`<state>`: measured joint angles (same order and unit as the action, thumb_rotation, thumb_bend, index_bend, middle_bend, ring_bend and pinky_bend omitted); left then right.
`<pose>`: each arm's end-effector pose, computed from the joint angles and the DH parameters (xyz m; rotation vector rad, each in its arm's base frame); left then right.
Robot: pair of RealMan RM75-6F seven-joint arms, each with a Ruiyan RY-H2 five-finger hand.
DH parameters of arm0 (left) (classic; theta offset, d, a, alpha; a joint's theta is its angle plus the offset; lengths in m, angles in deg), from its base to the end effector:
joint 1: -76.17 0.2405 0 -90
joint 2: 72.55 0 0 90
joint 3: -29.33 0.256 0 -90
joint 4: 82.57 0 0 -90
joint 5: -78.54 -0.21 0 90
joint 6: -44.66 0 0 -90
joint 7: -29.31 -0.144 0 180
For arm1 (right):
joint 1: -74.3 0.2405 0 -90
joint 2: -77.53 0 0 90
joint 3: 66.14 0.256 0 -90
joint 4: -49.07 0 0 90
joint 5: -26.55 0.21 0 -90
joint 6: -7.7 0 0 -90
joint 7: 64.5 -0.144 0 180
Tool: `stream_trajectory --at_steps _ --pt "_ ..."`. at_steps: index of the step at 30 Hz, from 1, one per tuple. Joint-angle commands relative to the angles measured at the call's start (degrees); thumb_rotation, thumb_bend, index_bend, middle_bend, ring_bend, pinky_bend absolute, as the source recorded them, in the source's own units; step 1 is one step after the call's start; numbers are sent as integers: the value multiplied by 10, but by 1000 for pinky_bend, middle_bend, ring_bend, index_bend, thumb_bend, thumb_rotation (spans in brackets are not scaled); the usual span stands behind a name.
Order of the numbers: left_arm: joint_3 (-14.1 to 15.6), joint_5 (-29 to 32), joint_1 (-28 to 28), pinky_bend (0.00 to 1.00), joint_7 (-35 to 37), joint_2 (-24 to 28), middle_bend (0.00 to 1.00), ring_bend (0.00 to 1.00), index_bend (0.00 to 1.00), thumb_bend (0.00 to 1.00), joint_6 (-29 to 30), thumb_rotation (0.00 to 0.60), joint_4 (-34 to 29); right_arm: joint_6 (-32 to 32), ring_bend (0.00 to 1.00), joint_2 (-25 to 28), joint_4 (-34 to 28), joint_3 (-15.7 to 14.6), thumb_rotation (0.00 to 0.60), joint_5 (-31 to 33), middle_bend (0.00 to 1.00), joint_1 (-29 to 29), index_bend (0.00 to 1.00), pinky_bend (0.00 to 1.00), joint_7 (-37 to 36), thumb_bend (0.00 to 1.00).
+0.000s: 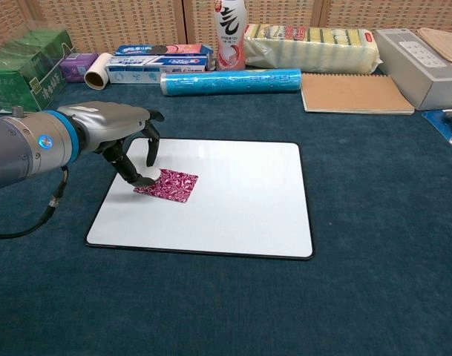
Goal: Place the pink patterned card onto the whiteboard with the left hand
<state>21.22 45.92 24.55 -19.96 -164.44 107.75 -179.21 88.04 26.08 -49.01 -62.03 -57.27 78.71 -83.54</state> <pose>-0.1149 0.3203 -0.0435 -1.9061 -0.9520 -0.5746 -0.3124 -0.1821 0.2143 1.2835 -1.1223 1.0121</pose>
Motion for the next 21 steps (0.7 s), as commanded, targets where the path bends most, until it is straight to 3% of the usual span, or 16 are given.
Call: stream_trajectory --at_steps 1,7,11,16,21 --pt "0 9 -3 50 1 -4 0 0 253 226 -1 600 3 1 0 0 1 0 600 -1 0 0 121 0 -2 104" --pt "-1 16 -5 50 1 5 0 0 152 197 8 600 -14 3 0 0 3 0 600 -1 0 -1 121 0 -3 104" --pt "-4 -13 3 50 27 28 0 0 38 194 14 600 -43 2 0 -1 3 0 600 0 0 0 121 0 1 104" --pt "15 -123 49 50 89 98 0 0 0 155 56 600 -107 0 0 -2 4 3 600 6 0 1 122 0 2 105" --pt "65 -274 134 50 199 193 0 0 0 101 121 600 -136 -2 0 -3 4 6 600 12 0 2 121 0 4 104"
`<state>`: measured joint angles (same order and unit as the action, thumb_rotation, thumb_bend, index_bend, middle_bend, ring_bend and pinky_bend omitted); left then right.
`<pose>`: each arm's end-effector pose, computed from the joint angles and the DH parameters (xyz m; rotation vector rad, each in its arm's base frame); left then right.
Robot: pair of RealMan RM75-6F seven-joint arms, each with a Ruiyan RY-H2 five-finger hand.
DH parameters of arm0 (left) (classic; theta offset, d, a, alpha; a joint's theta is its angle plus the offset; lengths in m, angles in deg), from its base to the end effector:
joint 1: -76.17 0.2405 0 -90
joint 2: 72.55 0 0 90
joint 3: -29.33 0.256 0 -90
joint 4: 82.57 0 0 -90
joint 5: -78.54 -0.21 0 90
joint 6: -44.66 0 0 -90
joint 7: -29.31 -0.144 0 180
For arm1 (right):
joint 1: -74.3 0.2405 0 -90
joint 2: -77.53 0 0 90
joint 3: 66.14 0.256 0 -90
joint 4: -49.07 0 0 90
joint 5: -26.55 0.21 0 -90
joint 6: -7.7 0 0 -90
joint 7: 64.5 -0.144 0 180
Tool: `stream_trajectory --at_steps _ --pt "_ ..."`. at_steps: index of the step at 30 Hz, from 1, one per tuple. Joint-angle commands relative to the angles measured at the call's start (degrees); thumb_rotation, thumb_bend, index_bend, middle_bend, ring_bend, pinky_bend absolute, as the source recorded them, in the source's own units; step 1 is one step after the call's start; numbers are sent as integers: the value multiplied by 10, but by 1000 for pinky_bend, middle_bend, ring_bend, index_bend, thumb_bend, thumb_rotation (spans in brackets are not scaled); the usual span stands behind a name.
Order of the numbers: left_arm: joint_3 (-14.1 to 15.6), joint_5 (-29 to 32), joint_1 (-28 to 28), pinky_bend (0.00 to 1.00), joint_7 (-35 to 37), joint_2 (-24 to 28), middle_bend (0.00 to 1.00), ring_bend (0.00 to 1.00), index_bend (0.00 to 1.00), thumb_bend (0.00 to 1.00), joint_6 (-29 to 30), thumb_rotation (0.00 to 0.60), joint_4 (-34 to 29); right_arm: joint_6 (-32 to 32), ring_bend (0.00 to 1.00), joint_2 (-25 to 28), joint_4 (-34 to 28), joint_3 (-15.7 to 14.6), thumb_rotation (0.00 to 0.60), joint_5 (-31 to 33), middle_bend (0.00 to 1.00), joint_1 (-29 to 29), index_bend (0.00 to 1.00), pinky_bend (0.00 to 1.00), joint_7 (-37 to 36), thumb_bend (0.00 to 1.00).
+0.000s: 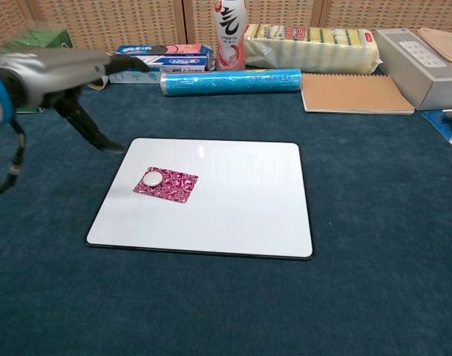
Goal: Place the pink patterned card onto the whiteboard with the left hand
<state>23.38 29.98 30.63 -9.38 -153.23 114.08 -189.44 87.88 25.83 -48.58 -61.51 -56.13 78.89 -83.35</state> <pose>-0.1214 0.3080 0.0237 -1.8151 -0.8936 -0.8056 -0.3147 -0.1850 0.2161 1.2661 -1.1156 1.0088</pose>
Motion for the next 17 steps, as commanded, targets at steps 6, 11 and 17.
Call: stream_trajectory --at_steps 6,11,17 --pt "101 -209 169 50 185 151 0 0 0 80 137 600 -14 2 0 -5 -2 -1 600 -4 0 1 121 0 14 104" --pt "135 -245 250 50 256 173 0 0 0 78 199 600 17 15 0 -18 -2 4 600 1 0 -1 122 0 49 104" --pt "158 -268 321 50 288 176 0 0 0 78 245 600 27 69 0 -52 2 21 600 17 0 -13 120 0 146 104"
